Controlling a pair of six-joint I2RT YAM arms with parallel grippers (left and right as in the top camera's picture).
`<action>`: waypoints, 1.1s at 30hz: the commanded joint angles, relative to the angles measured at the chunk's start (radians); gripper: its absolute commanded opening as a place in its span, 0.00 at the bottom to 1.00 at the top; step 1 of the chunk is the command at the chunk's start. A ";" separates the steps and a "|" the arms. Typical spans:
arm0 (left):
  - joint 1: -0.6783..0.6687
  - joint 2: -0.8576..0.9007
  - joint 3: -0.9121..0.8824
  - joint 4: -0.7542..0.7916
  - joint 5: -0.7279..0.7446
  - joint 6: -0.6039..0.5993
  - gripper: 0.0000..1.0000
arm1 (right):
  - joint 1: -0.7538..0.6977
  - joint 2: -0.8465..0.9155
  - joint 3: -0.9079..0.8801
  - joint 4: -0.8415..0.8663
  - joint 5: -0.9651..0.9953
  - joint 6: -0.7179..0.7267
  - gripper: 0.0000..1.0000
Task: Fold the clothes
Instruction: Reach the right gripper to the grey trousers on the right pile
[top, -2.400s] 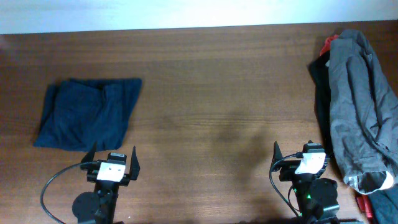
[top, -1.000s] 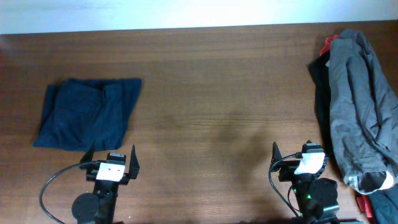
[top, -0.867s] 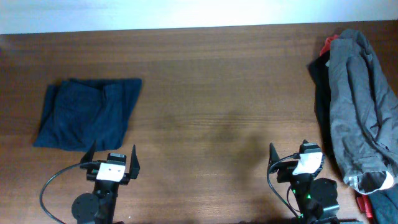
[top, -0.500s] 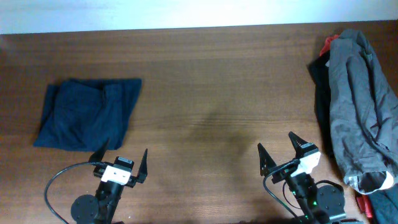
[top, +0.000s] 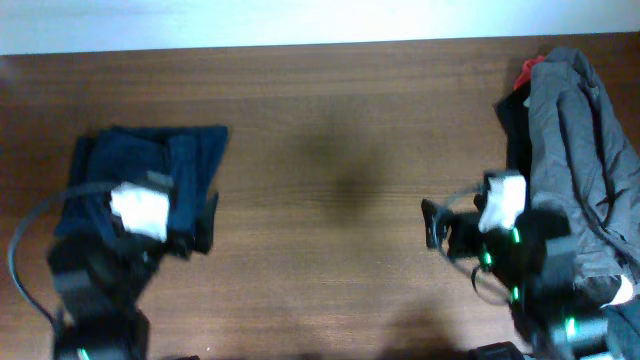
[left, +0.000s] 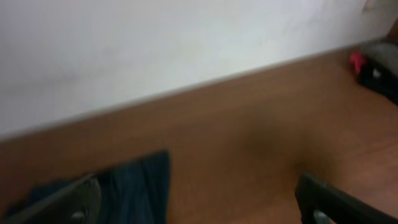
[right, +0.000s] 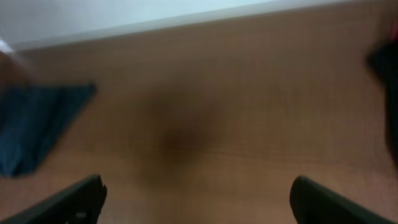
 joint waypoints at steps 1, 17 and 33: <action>-0.006 0.201 0.222 -0.091 -0.006 -0.014 0.99 | -0.006 0.211 0.232 -0.139 -0.016 0.024 0.98; -0.006 0.490 0.565 -0.254 0.129 -0.040 0.99 | -0.347 0.893 0.985 -0.555 -0.043 -0.008 0.99; -0.006 0.490 0.565 -0.322 0.130 -0.040 0.99 | -0.778 1.343 1.081 -0.311 -0.039 0.006 0.87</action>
